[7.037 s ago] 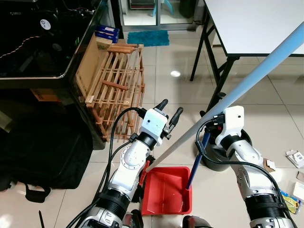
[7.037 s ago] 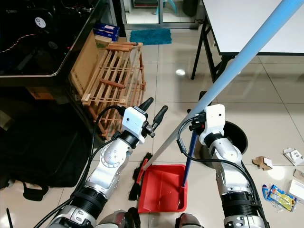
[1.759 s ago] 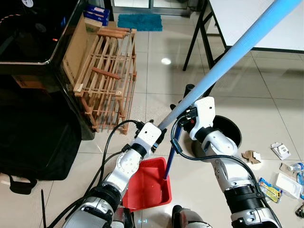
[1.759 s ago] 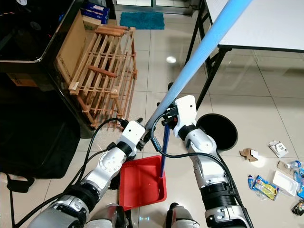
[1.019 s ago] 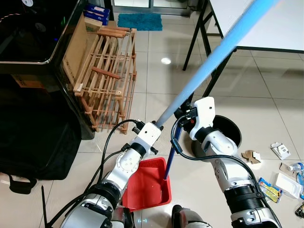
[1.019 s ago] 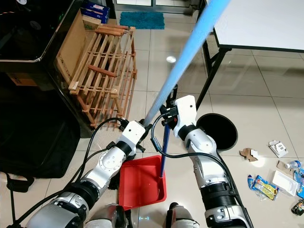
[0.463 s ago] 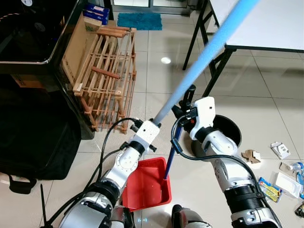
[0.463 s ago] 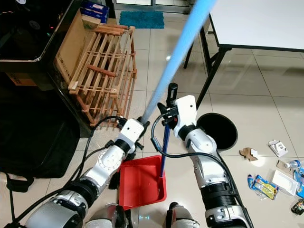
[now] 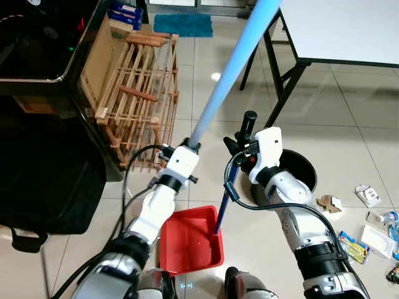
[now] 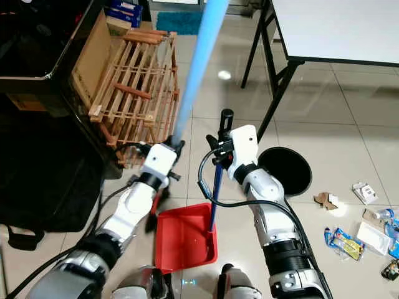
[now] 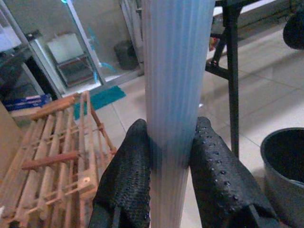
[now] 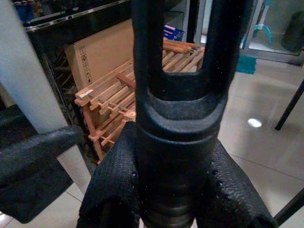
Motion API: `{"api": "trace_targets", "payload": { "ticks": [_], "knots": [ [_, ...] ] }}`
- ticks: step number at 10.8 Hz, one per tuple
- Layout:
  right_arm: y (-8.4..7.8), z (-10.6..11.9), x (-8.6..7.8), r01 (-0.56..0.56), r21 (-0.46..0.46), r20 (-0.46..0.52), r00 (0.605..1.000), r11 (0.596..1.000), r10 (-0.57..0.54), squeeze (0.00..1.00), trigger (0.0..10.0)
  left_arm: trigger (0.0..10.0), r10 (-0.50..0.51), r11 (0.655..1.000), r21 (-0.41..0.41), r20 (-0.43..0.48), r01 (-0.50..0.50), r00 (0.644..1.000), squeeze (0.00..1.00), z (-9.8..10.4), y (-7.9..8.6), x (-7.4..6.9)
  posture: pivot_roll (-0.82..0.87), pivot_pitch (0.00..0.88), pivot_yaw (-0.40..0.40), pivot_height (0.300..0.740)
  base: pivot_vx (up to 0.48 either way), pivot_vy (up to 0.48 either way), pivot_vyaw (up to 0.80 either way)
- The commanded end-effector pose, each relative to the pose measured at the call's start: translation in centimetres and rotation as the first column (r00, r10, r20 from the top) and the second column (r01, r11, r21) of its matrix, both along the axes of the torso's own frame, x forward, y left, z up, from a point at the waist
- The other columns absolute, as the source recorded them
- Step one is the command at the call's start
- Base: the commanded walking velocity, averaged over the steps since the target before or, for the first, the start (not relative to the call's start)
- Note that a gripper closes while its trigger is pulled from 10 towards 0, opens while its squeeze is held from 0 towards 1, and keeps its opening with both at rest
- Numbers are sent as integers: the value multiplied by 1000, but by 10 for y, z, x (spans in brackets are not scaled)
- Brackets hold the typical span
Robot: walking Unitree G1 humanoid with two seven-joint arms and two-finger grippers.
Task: Sweep floor
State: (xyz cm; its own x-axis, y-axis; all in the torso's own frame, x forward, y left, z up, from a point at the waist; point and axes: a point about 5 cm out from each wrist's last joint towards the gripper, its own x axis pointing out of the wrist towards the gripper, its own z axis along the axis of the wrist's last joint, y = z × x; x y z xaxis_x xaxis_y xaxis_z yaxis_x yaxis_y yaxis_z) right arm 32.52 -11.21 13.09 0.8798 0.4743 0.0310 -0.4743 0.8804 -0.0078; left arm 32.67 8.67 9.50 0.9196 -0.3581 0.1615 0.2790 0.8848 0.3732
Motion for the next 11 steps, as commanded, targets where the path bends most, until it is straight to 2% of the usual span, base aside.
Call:
{"api": "trace_targets", "payload": {
  "ticks": [1, 3, 4, 6, 8, 10, 11],
  "knots": [
    [1, 6, 3, -8, 14, 20, 1000, 1000, 8, 0, 10000, 0, -21, 1000, -9, 81, 22, 996, 0, 11, -7, -3, -245, 204, -12, 740, 0, 0, 0],
    [1, 7, 5, -7, 13, 23, 1000, 1000, 7, 0, 10000, 0, -8, 1000, -18, 107, 10, 994, 0, 13, -5, -10, -238, 194, -9, 740, 0, 0, 0],
    [1, 7, 6, -3, 13, 25, 1000, 1000, 3, 0, 10000, 0, 18, 1000, -8, 116, -17, 993, 0, 9, 1, -16, -232, 187, -6, 740, 0, 0, 0],
    [-3, 5, 6, 11, 11, 25, 1000, 1000, -12, 0, 10000, 0, 98, 994, -47, 86, -94, 992, 0, 3, 15, -26, -220, 176, 2, 740, 0, 0, 0],
    [-12, -4, 4, 41, -3, 7, 999, 999, -41, 0, 10000, 0, 212, 972, -115, 59, -204, 976, 0, 2, 34, -30, -208, 165, 6, 740, 0, 0, 0],
    [-25, -15, 3, 88, -25, -14, 996, 996, -88, 0, 10000, 0, 305, 936, -191, 25, -295, 952, 0, 7, 55, -27, -191, 138, 13, 740, 0, 0, 0],
    [-28, -16, 3, 99, -28, -14, 995, 995, -100, 0, 10000, 0, 317, 930, -205, 21, -306, 948, 0, 12, 58, -25, -188, 131, 13, 740, 0, 0, 0]
  ]
}}
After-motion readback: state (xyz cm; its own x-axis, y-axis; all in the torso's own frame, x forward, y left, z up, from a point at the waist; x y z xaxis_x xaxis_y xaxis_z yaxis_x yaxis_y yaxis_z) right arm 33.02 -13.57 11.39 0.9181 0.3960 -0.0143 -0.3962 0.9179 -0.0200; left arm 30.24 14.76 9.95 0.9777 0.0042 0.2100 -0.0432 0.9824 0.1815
